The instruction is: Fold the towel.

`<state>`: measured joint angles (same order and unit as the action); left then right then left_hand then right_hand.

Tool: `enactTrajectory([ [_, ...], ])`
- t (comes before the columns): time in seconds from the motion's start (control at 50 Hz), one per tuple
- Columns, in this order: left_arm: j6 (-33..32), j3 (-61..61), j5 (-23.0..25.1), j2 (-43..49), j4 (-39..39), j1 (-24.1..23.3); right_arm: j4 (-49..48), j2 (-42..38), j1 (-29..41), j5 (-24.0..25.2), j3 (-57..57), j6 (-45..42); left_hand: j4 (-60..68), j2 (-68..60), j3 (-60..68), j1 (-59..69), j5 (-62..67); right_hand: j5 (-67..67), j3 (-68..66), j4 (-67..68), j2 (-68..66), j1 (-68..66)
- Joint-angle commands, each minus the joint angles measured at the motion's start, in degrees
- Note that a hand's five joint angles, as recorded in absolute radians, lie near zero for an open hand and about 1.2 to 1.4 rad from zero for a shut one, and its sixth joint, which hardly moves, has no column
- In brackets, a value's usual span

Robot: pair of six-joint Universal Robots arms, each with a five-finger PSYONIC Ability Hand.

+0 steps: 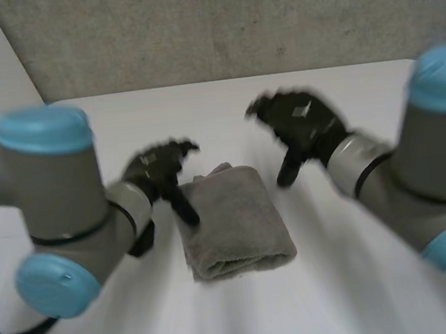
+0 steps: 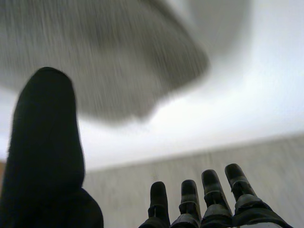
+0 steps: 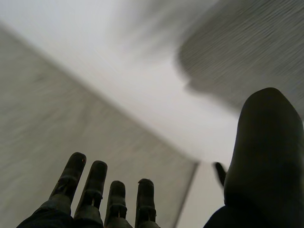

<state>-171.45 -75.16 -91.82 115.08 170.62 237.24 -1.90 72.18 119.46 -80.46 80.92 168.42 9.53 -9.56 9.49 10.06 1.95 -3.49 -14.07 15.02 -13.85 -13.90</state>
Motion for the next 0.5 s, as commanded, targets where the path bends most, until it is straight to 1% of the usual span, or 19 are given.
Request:
enactTrajectory([
  [0.02,-0.02,9.3,-1.69,-13.01,-8.62,1.21,2.34,11.67,-4.15,-8.04,-3.22,1.04,0.52,-0.49,0.56,-0.02,-1.9,3.49,4.07,-5.02,3.85,3.9],
  [0.04,-0.11,10.89,-1.87,-15.04,-10.9,2.17,4.08,12.89,-5.02,-10.13,-4.53,0.95,0.52,-0.49,0.56,-0.02,-1.9,3.49,4.07,-5.02,3.85,3.9],
  [0.06,-0.11,10.91,-1.87,-15.06,-10.93,2.18,6.36,13.6,-5.72,-11.72,-5.85,0.69,0.52,-0.49,0.56,-0.02,-1.9,3.49,4.07,-5.02,3.85,3.9],
  [0.08,-0.2,12.04,-1.96,-16.71,-13.02,3.4,6.38,13.6,-5.73,-11.74,-5.86,0.68,0.52,-0.49,0.56,-0.02,-1.9,3.49,4.07,-5.02,3.85,3.9],
  [0.1,-0.2,12.05,-1.96,-16.73,-13.04,3.41,8.82,13.78,-6.34,-12.78,-6.99,0.68,0.52,-0.49,0.56,-0.02,-1.9,3.49,4.07,-5.02,3.85,3.9],
  [0.12,-0.46,13.09,-2.04,-17.86,-14.78,4.45,11.02,13.87,-7.04,-13.22,-8.13,0.68,0.52,-0.49,0.56,-0.02,-1.9,3.49,4.07,-5.02,3.85,3.9],
  [0.2,-1.6,13.63,-2.13,-19.72,-18.13,5.6,13.76,13.87,-8.28,-12.97,-8.85,0.68,0.52,-0.49,0.56,-0.02,-1.9,3.49,4.07,-5.02,3.85,3.9],
  [0.42,-3.1,13.28,-2.48,-19.89,-19.72,5.52,14.99,13.95,-8.72,-12.53,-9.46,0.68,0.52,-0.49,0.56,-0.02,-1.9,3.49,4.07,-5.02,3.85,3.9],
  [0.5,-3.18,13.1,-5.11,-19.89,-19.54,5.43,15.52,13.87,-8.63,-11.04,-9.55,0.68,0.52,-0.49,0.56,-0.02,-1.9,3.49,4.07,-5.02,3.85,3.9],
])
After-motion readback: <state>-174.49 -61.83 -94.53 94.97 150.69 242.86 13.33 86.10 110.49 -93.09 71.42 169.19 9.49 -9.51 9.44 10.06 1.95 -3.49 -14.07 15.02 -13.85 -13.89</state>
